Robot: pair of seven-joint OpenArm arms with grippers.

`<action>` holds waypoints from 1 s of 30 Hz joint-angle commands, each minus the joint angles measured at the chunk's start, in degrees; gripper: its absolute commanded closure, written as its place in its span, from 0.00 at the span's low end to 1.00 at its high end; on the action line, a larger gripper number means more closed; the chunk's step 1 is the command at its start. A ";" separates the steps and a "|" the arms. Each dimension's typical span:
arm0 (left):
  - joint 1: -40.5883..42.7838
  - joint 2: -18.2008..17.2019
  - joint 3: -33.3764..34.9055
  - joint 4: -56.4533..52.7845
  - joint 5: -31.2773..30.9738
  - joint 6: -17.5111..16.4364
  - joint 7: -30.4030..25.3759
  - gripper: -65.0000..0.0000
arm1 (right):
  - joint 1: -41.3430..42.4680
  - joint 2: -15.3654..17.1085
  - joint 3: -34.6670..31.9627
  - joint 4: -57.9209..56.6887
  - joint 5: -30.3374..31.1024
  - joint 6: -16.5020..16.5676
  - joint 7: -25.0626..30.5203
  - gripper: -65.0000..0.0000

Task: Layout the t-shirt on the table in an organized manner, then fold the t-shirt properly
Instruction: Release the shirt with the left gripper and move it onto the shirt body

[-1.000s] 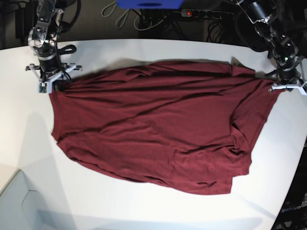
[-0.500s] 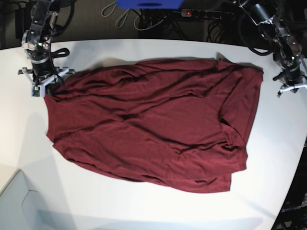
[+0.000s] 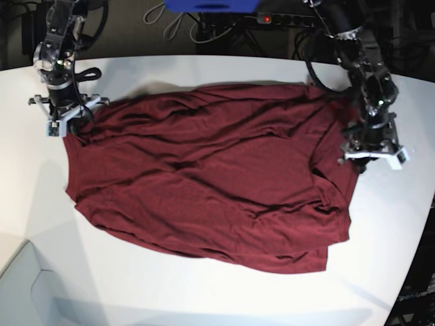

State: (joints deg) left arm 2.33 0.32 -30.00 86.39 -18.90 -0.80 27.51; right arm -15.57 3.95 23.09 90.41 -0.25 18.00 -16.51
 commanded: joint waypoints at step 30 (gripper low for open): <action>-6.77 -2.82 12.55 -9.60 -0.05 0.05 -1.18 0.98 | 1.46 0.49 -1.07 0.89 0.12 -0.20 1.35 1.00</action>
State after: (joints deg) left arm -3.42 -2.24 -17.52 75.88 -18.70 -0.25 27.40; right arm -14.48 3.92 21.89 90.35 -0.51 18.00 -16.56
